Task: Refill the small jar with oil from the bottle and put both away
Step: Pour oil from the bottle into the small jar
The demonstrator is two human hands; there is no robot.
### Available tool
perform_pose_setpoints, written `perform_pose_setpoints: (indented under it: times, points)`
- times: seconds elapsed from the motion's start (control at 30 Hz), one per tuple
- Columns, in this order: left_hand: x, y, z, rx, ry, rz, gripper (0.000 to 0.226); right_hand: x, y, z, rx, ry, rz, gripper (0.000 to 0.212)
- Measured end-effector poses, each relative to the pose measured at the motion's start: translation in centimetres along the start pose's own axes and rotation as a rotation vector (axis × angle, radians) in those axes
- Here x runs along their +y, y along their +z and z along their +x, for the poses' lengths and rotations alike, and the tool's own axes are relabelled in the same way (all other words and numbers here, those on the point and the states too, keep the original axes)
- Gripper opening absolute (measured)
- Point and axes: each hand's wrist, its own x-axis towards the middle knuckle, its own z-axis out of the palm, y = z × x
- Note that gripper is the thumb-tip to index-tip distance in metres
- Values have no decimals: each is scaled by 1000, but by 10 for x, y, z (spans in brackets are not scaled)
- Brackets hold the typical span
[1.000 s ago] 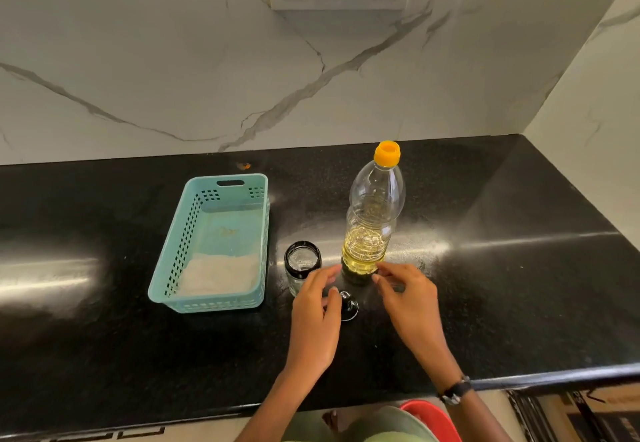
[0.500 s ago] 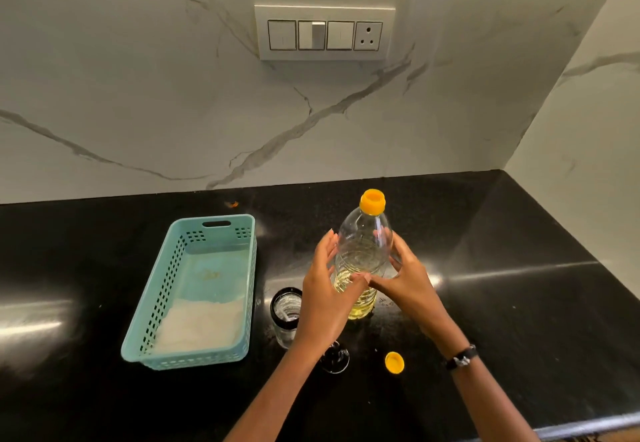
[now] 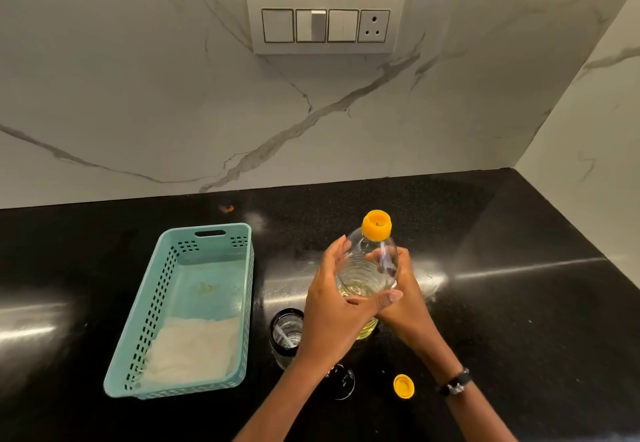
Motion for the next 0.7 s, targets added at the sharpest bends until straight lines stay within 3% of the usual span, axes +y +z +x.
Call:
perform_pose_setpoints:
  times: [0.13,0.33,0.5,0.7]
  points:
    - [2,-3,9,-41,27,12,86,4,-6,2,-117,30,-3,72]
    - [-3,-21,30,-310,23,7,83,-3,-23,15,-335,17,68,77]
    - [-4,-26,34,-364,39,6,86,-11,-10,12,-209,-71,70,59]
    - [-5,-33,18,-309,31,-1,87,-10,-3,7,-128,-102,3,75]
